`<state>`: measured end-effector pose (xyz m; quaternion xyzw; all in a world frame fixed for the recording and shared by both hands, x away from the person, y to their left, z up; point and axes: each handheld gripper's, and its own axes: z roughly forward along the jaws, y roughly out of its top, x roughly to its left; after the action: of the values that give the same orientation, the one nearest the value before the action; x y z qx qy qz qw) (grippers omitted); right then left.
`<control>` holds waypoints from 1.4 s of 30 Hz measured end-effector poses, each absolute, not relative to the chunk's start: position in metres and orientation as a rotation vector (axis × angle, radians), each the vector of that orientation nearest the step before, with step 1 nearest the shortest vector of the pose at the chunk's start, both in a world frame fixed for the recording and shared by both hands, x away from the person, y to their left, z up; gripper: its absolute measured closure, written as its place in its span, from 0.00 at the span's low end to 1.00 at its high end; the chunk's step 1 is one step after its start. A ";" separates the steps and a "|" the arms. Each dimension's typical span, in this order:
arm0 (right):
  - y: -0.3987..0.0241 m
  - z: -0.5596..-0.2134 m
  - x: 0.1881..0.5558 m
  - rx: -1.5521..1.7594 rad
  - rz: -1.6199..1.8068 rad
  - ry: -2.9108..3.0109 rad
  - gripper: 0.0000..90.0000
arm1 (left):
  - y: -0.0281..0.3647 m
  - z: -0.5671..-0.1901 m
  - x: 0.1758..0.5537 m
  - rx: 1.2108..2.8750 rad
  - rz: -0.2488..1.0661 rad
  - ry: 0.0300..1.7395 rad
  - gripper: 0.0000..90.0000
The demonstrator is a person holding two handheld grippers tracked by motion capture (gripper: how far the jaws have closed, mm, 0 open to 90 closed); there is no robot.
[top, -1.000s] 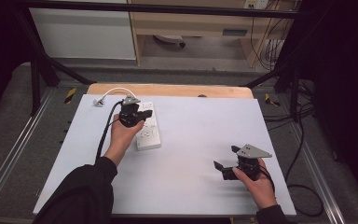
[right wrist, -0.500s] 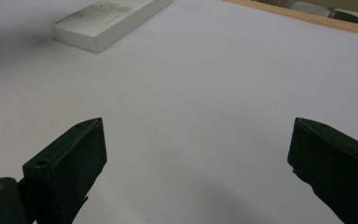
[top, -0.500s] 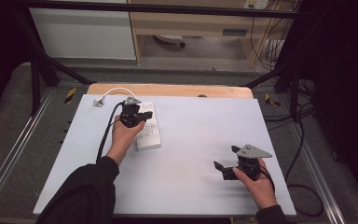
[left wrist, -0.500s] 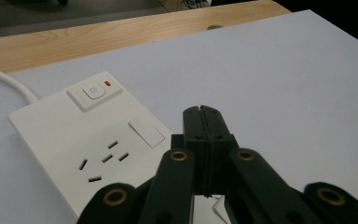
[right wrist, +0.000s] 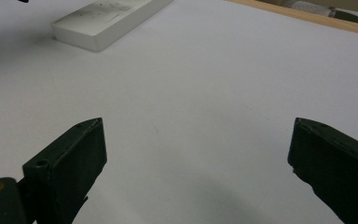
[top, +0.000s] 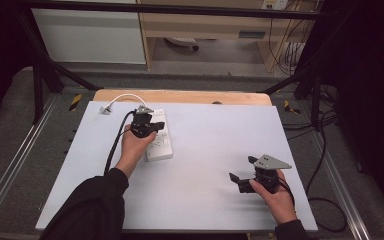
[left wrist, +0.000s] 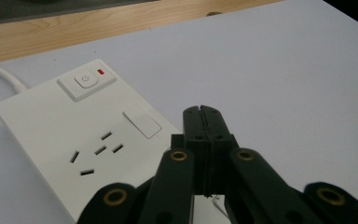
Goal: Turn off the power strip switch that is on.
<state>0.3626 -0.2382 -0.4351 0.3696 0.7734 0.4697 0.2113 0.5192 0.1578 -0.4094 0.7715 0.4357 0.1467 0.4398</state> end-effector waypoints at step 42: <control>-0.238 -0.435 0.363 1.030 1.302 2.157 0.05 | 0.155 -0.426 0.518 1.956 0.370 1.095 1.00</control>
<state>0.3627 -0.2378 -0.4353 0.3701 0.7751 0.4678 0.2084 0.5181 0.1551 -0.4258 0.7810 0.4370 0.1475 0.4212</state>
